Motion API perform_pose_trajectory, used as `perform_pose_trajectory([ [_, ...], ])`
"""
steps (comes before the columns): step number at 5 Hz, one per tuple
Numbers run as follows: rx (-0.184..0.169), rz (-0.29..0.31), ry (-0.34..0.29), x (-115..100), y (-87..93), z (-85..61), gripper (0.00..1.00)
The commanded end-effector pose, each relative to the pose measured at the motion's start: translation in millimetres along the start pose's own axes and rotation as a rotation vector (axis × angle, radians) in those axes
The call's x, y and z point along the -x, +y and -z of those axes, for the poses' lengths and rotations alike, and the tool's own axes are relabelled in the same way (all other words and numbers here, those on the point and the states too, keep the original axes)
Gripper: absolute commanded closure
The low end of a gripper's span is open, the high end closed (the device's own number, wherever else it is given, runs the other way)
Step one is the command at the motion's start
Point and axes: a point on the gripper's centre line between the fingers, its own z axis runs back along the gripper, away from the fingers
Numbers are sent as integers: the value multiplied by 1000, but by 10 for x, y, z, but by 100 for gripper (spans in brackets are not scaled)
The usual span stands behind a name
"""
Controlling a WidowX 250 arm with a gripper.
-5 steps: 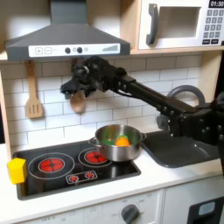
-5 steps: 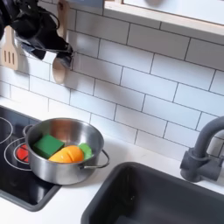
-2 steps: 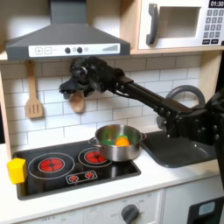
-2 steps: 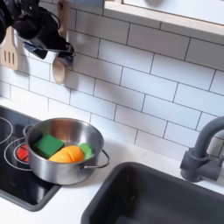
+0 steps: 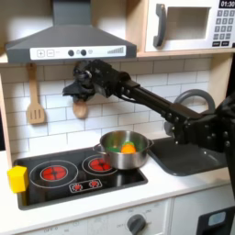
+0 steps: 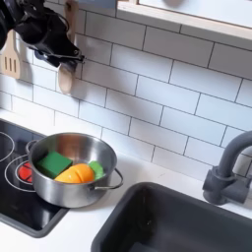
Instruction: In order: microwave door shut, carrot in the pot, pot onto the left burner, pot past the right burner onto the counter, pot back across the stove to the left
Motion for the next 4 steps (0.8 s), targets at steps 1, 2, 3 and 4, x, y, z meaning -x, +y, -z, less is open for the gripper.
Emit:
perform_pose_trajectory([
  [1, 4, 6, -9, 2, -4, -7, 100],
  [2, 15, 13, -27, -11, -19, -8, 100],
  [3, 17, 12, -52, -30, -32, -48, 100],
  [4, 16, 13, -47, 20, -4, -69, 100],
])
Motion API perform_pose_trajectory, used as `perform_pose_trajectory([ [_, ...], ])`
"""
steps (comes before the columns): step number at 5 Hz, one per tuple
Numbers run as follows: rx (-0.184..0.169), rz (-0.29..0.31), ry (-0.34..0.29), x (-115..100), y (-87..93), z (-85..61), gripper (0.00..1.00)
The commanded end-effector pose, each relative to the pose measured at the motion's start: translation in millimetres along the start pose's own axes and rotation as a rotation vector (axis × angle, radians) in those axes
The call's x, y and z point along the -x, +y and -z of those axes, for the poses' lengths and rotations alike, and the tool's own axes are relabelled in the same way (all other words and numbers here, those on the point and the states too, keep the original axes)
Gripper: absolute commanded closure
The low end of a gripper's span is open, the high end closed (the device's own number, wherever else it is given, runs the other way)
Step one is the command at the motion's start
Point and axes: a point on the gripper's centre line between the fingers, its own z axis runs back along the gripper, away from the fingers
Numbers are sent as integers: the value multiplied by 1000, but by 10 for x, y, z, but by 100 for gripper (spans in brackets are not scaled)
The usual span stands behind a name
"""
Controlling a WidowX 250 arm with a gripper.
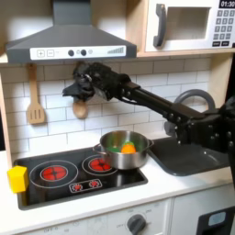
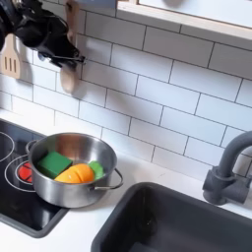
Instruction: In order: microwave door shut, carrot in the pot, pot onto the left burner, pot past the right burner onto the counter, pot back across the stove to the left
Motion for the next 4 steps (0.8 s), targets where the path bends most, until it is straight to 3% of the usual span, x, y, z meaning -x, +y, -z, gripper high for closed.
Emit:
perform_pose_trajectory([
  [1, 4, 6, -21, -18, -24, -101, 100],
  [4, 2, 2, -44, -67, -50, -121, 100],
])
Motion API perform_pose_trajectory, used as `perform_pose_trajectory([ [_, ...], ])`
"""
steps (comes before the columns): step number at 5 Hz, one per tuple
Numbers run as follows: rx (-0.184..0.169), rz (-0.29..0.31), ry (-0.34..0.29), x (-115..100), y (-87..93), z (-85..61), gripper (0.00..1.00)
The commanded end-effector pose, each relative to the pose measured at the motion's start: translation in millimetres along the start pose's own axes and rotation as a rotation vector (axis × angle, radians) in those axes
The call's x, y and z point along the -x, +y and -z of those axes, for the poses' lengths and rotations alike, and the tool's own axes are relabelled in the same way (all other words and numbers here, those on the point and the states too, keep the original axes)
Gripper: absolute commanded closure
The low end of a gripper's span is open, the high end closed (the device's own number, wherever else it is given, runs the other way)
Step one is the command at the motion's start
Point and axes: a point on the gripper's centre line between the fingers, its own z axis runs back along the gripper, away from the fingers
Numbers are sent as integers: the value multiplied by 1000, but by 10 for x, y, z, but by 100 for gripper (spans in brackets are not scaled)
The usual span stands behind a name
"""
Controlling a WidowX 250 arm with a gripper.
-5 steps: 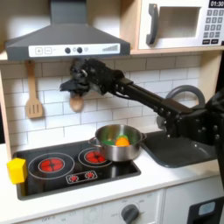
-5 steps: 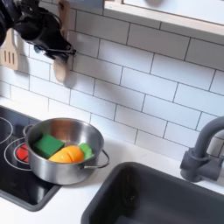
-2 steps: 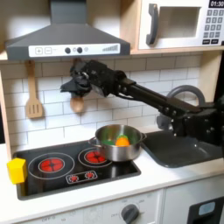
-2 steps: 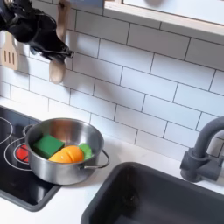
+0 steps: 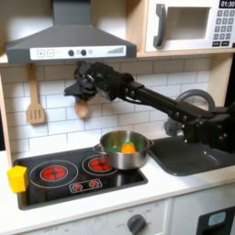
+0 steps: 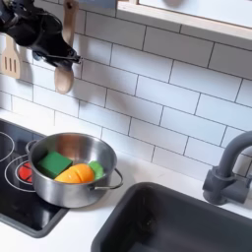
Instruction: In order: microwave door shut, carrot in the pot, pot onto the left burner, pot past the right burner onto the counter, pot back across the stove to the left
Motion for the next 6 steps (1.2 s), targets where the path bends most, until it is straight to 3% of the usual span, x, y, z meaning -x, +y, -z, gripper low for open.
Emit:
perform_pose_trajectory([
  [1, -3, 5, -18, -38, -18, 11, 100],
  [3, -5, 11, -37, -64, -3, 6, 100],
  [4, -2, 8, -36, -85, 50, -241, 100],
  [5, 20, 21, -34, -105, -64, -288, 100],
  [6, 9, 23, -45, -154, -35, -430, 100],
])
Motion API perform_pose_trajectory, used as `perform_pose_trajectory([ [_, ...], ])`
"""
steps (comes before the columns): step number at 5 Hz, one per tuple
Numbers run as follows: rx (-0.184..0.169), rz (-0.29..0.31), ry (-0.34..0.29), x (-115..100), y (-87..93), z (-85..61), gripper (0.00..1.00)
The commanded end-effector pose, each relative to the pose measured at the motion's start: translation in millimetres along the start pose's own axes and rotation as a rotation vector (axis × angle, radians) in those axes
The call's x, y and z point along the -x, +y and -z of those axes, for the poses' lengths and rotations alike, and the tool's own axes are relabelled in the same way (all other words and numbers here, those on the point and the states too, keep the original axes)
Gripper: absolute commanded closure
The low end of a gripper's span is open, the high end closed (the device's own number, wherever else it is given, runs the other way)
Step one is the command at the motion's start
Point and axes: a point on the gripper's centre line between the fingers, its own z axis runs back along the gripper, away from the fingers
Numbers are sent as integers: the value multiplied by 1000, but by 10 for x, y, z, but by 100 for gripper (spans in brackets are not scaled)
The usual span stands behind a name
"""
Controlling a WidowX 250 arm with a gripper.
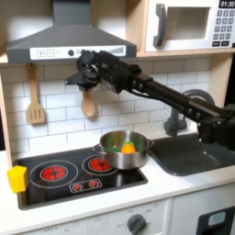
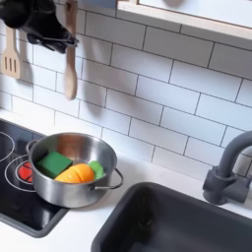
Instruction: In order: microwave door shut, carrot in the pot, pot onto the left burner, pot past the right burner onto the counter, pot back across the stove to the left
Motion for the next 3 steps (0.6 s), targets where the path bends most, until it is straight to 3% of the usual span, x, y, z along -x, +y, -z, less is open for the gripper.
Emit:
perform_pose_trajectory([
  [1, 10, 1, 14, 14, -23, -20, 100],
  [2, 11, 10, 15, 8, -36, -33, 100],
  [3, 15, 19, 107, 119, -21, -91, 100],
])
